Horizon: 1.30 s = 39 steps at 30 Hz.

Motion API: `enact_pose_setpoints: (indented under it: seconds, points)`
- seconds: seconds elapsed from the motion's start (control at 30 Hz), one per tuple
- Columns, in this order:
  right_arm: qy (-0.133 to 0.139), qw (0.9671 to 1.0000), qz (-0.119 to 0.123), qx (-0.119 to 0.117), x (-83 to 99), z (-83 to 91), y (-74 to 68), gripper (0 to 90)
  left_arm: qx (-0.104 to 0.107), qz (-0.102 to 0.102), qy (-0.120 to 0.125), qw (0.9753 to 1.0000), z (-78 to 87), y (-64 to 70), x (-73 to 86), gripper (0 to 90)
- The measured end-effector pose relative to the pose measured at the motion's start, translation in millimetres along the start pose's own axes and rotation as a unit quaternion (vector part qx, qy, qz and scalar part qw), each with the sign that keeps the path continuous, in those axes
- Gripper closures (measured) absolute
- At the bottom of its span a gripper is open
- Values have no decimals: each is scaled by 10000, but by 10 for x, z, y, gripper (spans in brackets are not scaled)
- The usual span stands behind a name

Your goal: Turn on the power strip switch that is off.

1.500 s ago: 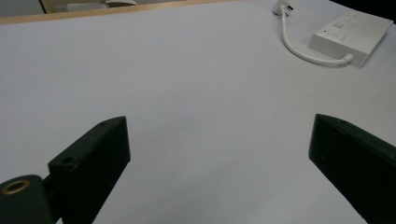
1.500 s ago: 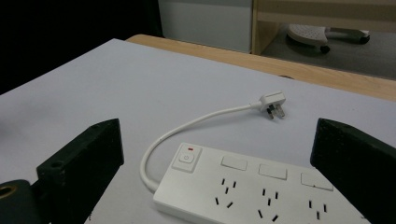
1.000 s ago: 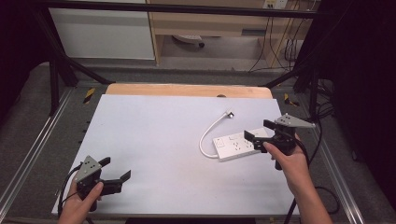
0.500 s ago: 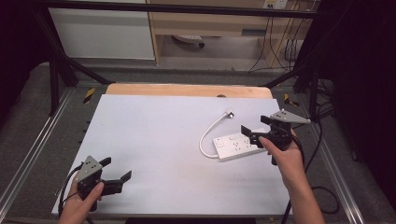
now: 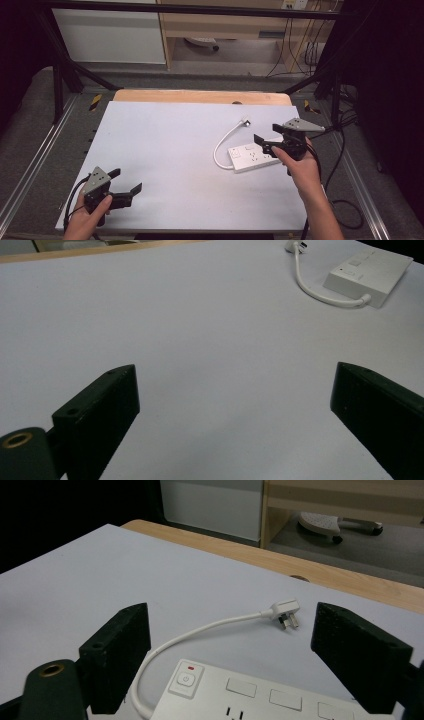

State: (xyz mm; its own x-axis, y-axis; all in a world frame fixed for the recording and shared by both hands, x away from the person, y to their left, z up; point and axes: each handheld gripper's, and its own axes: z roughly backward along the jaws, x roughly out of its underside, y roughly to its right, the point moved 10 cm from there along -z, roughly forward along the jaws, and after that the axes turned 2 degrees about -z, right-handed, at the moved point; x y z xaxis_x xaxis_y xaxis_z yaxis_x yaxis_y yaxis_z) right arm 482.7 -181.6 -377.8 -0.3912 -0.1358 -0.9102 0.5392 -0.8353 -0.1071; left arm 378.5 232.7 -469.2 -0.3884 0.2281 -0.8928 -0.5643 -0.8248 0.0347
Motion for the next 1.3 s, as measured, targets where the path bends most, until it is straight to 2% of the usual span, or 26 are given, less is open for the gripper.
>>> enact_pose_setpoints:
  seconds: [0.2, 0.53, 0.63, 1.03, 1.3]
  points:
    - [-122, 9998, 162, -37, 44, -66, -65, 277, 15, 17, 26, 10000, 8, 8, -7, 56]
    - [-80, 9993, 368, -11, 96, -180, -120, 482, -4, 12, 8, 10000, 6, -5, -1, 58]
    - [-144, 9989, 442, 1, 152, -232, -124, 530, -1, 20, 19, 10000, 15, 0, -3, 58]
    - [-220, 9984, 520, 91, 327, -414, -98, 713, -12, 3, 30, 10000, 24, -7, -7, 58]
    - [-359, 9979, 522, 109, 467, -551, -56, 801, 1, 4, 31, 10000, 20, -4, -7, 58]
